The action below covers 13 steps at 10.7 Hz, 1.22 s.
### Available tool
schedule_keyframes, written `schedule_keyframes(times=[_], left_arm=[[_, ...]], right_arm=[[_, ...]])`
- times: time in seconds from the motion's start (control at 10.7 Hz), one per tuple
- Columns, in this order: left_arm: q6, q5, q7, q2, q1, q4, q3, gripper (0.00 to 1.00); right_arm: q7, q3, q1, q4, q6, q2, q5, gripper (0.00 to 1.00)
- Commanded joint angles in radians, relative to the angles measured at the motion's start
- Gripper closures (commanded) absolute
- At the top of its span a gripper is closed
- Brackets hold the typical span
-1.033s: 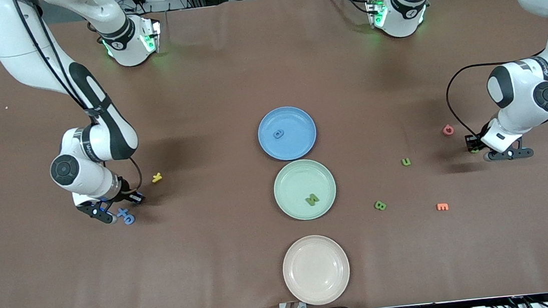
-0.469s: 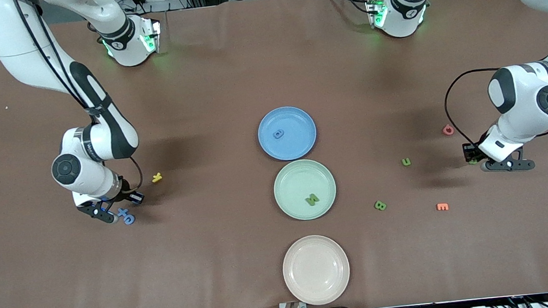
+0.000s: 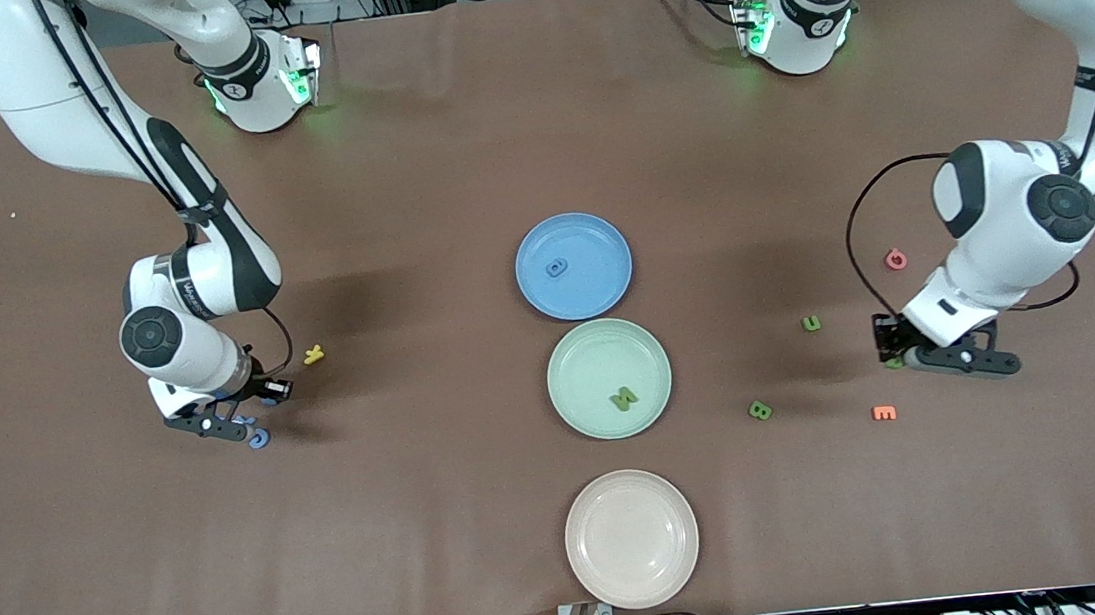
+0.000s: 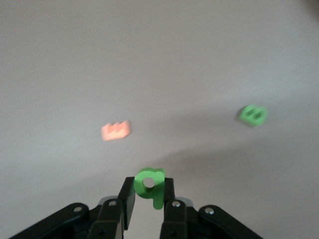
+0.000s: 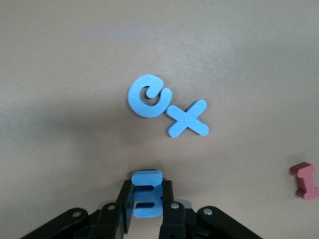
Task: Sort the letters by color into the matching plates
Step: 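Place green q on the green plate while the right gripper places blue m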
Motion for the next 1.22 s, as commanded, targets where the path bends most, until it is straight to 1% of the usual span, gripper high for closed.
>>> schedule_keyframes(times=[0.0,0.19,0.38,0.47,0.56,0.66,0.75,0.84,0.94,1.03,1.13], left_arm=[[-0.023,-0.012,-0.104,0.072,-0.135,0.123,-0.006,1.0],[-0.058,-0.005,-0.213,0.126,-0.234,0.219,-0.002,1.0],[-0.121,-0.004,-0.304,0.201,-0.321,0.372,0.001,1.0],[-0.129,-0.004,-0.341,0.233,-0.36,0.416,0.009,1.0],[-0.129,-0.003,-0.383,0.259,-0.418,0.443,0.038,1.0],[-0.128,-0.004,-0.442,0.282,-0.505,0.476,0.096,1.0],[-0.128,-0.006,-0.512,0.305,-0.617,0.499,0.173,1.0],[-0.123,-0.011,-0.576,0.325,-0.697,0.508,0.243,1.0],[-0.119,-0.012,-0.601,0.354,-0.743,0.532,0.271,1.0],[-0.119,-0.012,-0.599,0.371,-0.746,0.545,0.271,1.0],[-0.119,-0.015,-0.608,0.382,-0.754,0.548,0.265,1.0]], right_arm=[[-0.105,0.013,0.022,0.082,-0.143,-0.044,-0.02,0.91],[-0.103,0.03,0.05,0.094,-0.156,-0.055,-0.012,0.91],[-0.088,0.045,0.103,0.094,-0.157,-0.053,0.0,0.91],[-0.071,0.053,0.138,0.094,-0.157,-0.056,0.024,0.91],[-0.047,0.053,0.187,0.107,-0.159,-0.058,0.053,0.91],[-0.045,0.053,0.233,0.126,-0.159,-0.056,0.083,0.91],[-0.043,0.053,0.279,0.139,-0.159,-0.053,0.093,0.9],[-0.031,0.053,0.327,0.146,-0.159,-0.053,0.104,0.9],[-0.025,0.053,0.379,0.162,-0.159,-0.049,0.106,0.9],[-0.025,0.053,0.43,0.171,-0.157,-0.046,0.112,0.9],[-0.025,0.053,0.471,0.197,-0.157,-0.035,0.136,0.9]])
